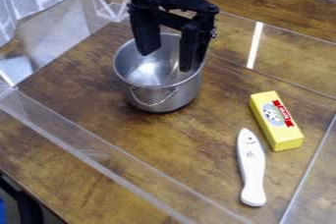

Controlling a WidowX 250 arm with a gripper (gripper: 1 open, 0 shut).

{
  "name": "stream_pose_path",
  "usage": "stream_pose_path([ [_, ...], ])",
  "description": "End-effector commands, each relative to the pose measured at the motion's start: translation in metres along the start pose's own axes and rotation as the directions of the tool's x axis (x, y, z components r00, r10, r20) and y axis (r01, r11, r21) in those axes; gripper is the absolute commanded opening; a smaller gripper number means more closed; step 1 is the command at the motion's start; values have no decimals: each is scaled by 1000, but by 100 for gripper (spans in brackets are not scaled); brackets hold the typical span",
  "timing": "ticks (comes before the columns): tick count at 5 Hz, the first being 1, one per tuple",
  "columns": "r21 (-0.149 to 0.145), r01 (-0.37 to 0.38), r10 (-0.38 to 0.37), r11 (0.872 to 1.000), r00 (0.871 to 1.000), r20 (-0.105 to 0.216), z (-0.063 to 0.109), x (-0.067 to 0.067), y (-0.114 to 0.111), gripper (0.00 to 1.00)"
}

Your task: Move the yellow butter to the left side of the table

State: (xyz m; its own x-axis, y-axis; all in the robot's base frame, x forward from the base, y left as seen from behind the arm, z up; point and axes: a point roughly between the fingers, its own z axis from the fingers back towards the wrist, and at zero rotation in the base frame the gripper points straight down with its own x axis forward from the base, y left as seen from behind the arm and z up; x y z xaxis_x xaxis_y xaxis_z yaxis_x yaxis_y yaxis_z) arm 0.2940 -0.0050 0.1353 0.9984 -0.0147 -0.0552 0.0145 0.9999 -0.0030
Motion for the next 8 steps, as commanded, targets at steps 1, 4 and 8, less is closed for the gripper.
stream_pose_path([
  [1,-2,53,-53,999,998,-40,-17,-2,-4,100],
  [4,-68,-259,261,963,965,21,-40,14,-103,100],
  [8,-128,-739,747,662,664,29,-71,66,-124,100],
])
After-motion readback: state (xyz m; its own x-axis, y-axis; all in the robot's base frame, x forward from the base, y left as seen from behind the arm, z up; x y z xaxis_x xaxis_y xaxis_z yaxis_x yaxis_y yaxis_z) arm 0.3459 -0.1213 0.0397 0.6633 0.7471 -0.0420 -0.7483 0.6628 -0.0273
